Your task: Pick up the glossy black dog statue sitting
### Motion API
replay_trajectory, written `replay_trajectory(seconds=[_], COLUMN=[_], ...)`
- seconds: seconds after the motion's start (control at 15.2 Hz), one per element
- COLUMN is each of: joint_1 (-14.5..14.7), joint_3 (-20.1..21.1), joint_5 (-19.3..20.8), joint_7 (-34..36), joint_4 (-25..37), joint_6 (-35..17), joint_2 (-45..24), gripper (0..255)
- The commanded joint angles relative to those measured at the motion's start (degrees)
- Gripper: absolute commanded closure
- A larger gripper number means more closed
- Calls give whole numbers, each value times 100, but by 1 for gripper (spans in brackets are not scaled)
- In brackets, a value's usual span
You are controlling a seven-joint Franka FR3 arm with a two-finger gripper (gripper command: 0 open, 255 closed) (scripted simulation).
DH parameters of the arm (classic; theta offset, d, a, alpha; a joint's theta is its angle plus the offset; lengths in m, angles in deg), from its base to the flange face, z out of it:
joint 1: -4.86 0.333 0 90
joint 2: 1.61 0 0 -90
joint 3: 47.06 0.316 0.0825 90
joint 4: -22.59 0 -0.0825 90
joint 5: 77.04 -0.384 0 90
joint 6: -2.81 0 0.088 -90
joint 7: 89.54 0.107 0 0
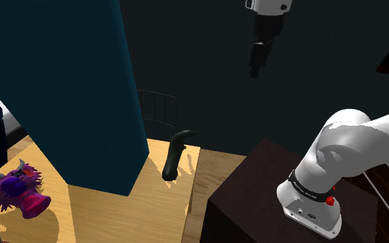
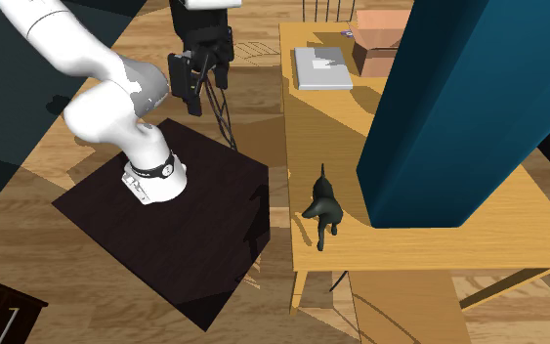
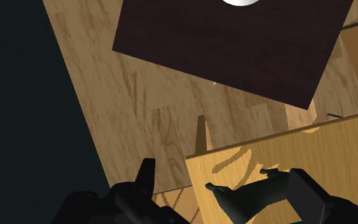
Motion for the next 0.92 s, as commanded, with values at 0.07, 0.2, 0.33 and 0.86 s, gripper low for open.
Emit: replay_trajectory(seconds=[0.07, 0.2, 0.33, 0.86], joint_1=[-3, -11, -12, -43], joint_3=[114, 351, 594, 1653], joint_5=[-77, -237, -399, -998], joint_7=[209, 622, 1035, 2690], joint_4=[-157, -447, -703, -1363], joint_6=[-126, -389, -665, -1920], joint_2=[25, 44, 19, -580], gripper=[0, 0, 0, 0])
